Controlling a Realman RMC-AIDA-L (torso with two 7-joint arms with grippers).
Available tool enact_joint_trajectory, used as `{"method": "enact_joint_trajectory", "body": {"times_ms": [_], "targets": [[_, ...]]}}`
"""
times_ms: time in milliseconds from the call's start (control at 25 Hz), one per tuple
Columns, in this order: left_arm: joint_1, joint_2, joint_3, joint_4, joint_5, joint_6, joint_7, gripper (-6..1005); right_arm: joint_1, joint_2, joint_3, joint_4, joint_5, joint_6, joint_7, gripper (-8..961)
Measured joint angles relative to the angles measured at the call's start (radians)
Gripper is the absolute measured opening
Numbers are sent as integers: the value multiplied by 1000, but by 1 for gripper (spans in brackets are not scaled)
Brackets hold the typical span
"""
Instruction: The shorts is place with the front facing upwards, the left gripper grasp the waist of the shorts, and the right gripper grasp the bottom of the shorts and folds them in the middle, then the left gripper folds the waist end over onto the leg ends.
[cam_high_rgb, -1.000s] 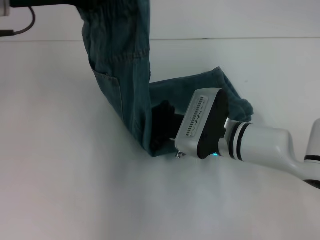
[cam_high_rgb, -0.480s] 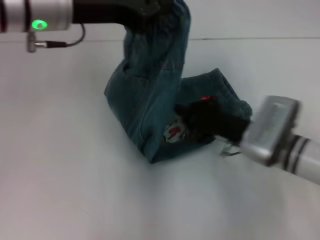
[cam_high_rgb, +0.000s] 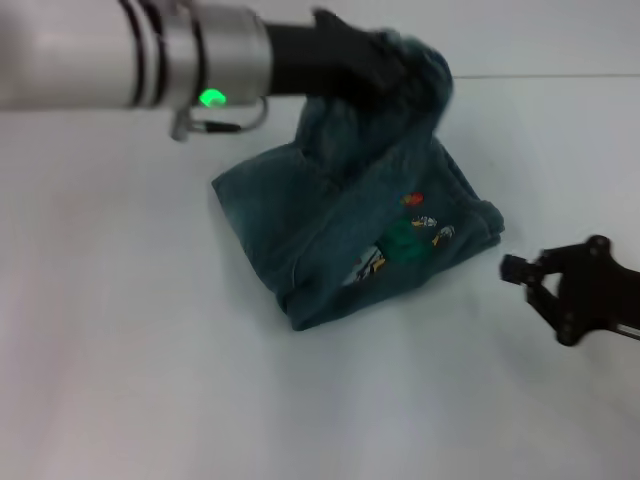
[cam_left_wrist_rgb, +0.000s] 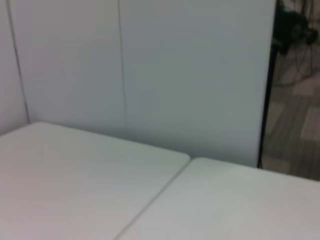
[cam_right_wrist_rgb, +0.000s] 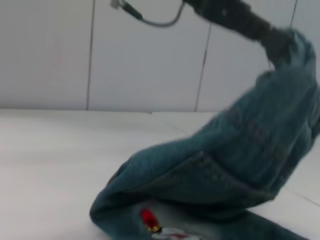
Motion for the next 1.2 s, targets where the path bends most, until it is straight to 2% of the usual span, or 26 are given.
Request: {"method": "enact_joint_trajectory", "body": {"times_ms": [40,80,120,280,400,640,760,880,1040,1200], "targets": [[-1,-1,38,-13,0,-22,4,30,-15,-2,-4,-15,-1,-17,8,-1],[-1,-1,38,-13,0,-22,4,30,-27,-6,-7,-27,-2,-36,15,-2],[1,-3,116,-34,3,-41,34,30,-38,-10,-9,-36,-2,-55,20,-2],[12,-5,184,-56,7,-54,84,41,-46,-30,-12,-38,-41,-124,22,-2],[30,-6,208,-62,-19,-95,100,49,-34,-35,-13,-39,-85,-159,22,-2],[39,-6,223,-78,-35,-155,106,286,-15,-29,-13,-41,-103,-162,23,-1],[56,-6,213,-67,-52,-152,130,402,-14,-30,-13,-42,-105,-165,25,-2],[101,-6,180,-49,-107,-125,204,501,-14,-36,-13,-42,-105,-174,33,-2],[187,-6,84,-49,-216,18,386,587,-14,-50,-18,-43,-106,-202,43,-1],[292,-5,-46,-126,-339,209,625,673,-21,-56,-36,-64,-125,-227,57,3]]}}
